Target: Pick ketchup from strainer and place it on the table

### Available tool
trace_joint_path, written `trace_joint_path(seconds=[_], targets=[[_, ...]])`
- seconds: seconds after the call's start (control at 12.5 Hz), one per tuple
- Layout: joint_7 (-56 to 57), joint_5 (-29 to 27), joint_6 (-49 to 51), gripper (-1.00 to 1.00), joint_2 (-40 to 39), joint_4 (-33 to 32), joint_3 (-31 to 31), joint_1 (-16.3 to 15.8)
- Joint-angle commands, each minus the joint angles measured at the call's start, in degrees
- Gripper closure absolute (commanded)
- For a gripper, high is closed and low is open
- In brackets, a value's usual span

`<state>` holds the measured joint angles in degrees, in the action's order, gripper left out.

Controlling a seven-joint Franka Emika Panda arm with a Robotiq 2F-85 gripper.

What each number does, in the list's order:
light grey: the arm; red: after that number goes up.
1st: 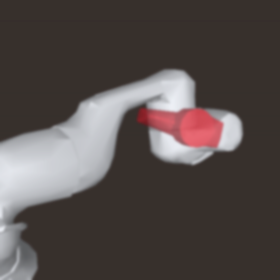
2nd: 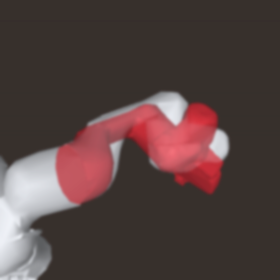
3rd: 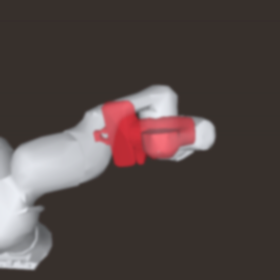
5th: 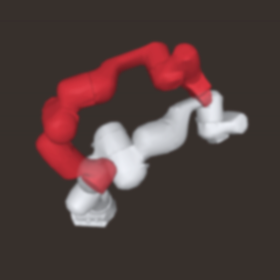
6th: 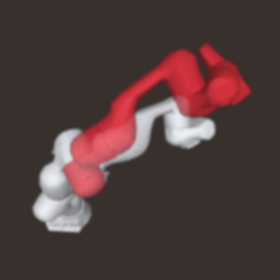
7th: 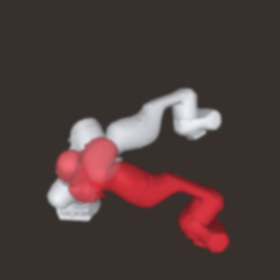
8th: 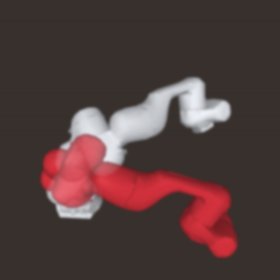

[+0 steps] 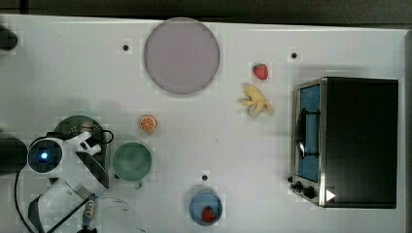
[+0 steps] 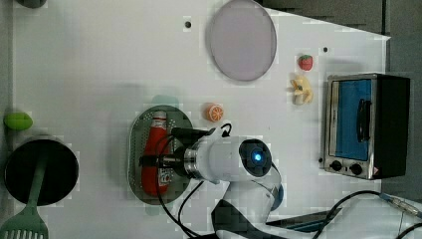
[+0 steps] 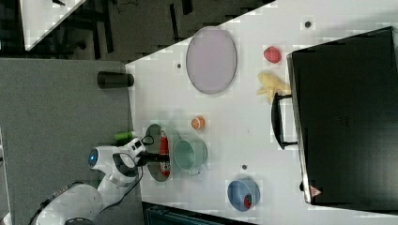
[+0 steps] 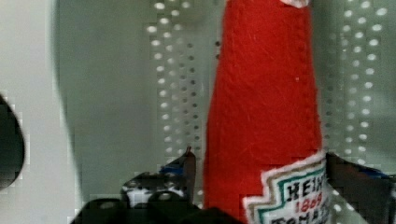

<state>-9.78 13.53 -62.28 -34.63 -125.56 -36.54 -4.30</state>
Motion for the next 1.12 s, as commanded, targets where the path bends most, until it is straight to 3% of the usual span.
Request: trace_joint_path(seconds=[0.08,0.4,0.64,0.88,1.12], targets=[[-2.27,0.18,-1.28,-0.22,0.67,0.22,-0.48,-1.05],[-2.27,0.01,2.13,-0.21,6.27,0.23,-2.24,-0.34],[-2.28,-3.57,11.47,-0.21,14.45,1.98,-4.51,1.38],[-0.61,-9.73,19.91,-0.21,21.15,6.7,-4.56,3.32],[2.38,-10.86,27.36,-0.21,23.18,13.15,-2.76,6.05]])
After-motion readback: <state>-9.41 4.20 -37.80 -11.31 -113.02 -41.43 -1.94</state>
